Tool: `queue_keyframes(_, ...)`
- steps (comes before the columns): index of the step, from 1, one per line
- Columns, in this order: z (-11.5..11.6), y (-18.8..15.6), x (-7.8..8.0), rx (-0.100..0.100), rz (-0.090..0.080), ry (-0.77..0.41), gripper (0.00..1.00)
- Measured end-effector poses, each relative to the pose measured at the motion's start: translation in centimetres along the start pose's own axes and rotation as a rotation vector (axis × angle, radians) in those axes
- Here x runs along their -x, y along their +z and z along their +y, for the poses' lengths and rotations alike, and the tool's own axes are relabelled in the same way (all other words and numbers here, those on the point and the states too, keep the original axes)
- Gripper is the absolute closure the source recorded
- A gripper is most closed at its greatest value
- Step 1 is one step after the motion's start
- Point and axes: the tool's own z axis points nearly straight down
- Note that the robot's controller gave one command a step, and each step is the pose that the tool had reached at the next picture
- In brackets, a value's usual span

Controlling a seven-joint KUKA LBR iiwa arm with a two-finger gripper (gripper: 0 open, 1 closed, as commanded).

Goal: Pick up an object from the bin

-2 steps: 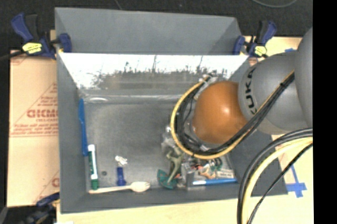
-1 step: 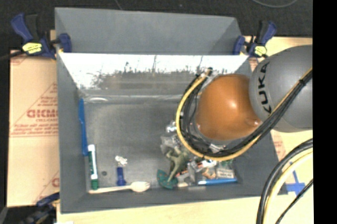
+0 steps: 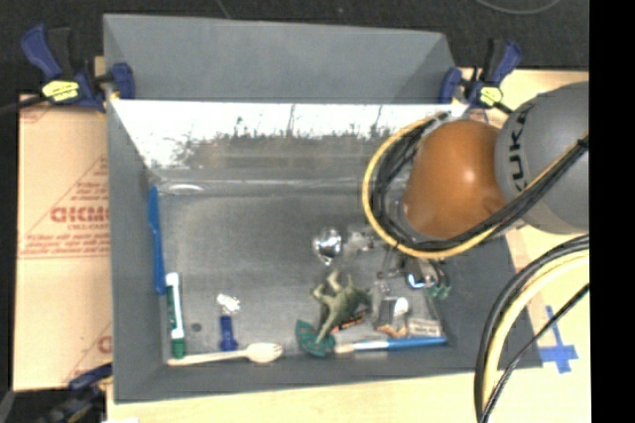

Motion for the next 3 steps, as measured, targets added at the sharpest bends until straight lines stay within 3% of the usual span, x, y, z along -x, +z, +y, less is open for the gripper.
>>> queue_keyframes(1, 3.3, 2.9, 0.5, 0.002, -0.005, -0.577, 0.00)
queue_keyframes(2, 1.9, 2.6, 2.5, 0.001, -0.001, -0.106, 1.00)
queue_keyframes(3, 1.9, 2.6, 2.5, 0.001, -0.001, -0.106, 1.00)
